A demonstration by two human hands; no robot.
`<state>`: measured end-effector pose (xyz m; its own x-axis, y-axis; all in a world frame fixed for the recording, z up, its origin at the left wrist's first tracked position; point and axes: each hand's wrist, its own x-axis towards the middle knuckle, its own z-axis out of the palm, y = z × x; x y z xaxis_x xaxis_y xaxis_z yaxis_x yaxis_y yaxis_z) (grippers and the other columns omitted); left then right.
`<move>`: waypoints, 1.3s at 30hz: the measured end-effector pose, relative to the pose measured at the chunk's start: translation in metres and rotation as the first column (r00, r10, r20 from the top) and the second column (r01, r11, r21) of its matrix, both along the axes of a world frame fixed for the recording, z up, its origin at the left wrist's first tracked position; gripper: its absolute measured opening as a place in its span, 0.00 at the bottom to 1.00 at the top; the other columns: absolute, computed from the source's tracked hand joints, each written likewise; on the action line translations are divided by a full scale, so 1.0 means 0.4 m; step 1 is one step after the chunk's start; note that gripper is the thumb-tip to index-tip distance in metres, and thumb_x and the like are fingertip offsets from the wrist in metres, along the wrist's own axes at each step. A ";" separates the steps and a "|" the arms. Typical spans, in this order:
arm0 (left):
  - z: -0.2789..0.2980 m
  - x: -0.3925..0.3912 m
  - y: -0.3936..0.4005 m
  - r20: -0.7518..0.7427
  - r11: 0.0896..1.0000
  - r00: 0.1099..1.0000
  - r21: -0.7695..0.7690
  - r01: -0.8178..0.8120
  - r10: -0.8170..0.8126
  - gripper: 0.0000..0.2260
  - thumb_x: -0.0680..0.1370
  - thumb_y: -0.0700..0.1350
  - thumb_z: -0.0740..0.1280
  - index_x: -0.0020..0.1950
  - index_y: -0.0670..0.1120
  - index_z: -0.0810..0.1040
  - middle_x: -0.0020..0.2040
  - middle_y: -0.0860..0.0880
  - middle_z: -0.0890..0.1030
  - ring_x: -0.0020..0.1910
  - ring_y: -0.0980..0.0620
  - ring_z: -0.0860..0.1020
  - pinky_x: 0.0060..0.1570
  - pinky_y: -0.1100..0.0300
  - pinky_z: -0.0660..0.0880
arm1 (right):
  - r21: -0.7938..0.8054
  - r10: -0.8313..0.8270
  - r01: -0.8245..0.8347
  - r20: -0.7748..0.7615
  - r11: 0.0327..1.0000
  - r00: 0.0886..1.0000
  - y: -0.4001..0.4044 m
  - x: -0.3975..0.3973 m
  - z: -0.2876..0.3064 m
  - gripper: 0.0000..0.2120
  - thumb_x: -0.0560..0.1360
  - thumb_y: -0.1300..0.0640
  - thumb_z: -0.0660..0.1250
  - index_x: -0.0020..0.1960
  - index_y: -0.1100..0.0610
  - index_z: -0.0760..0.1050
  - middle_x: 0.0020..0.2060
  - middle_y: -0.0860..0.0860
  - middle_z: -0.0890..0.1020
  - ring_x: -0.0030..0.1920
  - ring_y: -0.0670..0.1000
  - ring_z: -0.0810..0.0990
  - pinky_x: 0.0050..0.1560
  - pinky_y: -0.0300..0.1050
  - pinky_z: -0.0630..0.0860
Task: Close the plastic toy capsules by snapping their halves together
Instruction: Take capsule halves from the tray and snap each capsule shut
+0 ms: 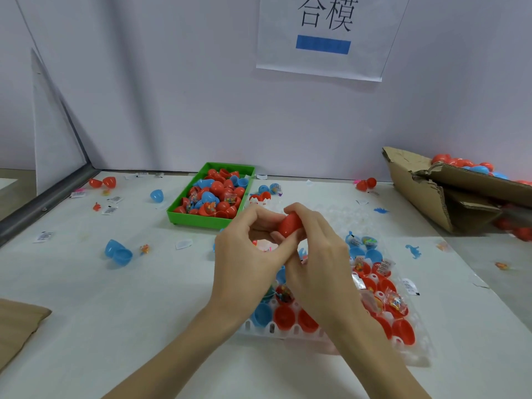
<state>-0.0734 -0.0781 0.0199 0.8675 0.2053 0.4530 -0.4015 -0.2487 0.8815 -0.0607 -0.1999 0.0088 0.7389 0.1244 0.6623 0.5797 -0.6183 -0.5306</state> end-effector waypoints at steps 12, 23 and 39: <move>0.011 0.005 0.004 -0.031 0.984 0.991 -0.131 0.122 -0.127 0.07 0.75 0.43 0.78 0.50 0.49 0.83 0.45 0.55 0.86 0.47 0.56 0.86 0.46 0.68 0.80 | 0.002 0.007 -0.007 0.031 1.000 0.999 -0.011 -0.002 0.014 0.20 0.77 0.68 0.70 0.68 0.62 0.74 0.56 0.52 0.82 0.53 0.47 0.81 0.59 0.28 0.72; 0.029 0.026 0.032 -0.198 0.618 0.774 -0.728 0.295 -0.602 0.13 0.80 0.48 0.71 0.58 0.41 0.87 0.57 0.34 0.85 0.56 0.41 0.85 0.57 0.54 0.82 | 0.217 0.058 -0.067 0.045 0.974 0.997 -0.003 -0.007 0.024 0.21 0.76 0.51 0.72 0.67 0.55 0.76 0.58 0.46 0.82 0.56 0.42 0.81 0.59 0.29 0.74; 0.012 0.036 0.029 -0.259 0.581 0.689 -0.763 0.283 -0.677 0.16 0.75 0.50 0.75 0.54 0.38 0.88 0.54 0.37 0.86 0.54 0.45 0.86 0.55 0.58 0.82 | 0.011 0.061 -0.062 0.016 0.998 0.998 -0.029 0.012 0.014 0.18 0.77 0.66 0.73 0.66 0.58 0.78 0.51 0.45 0.81 0.49 0.31 0.76 0.51 0.22 0.70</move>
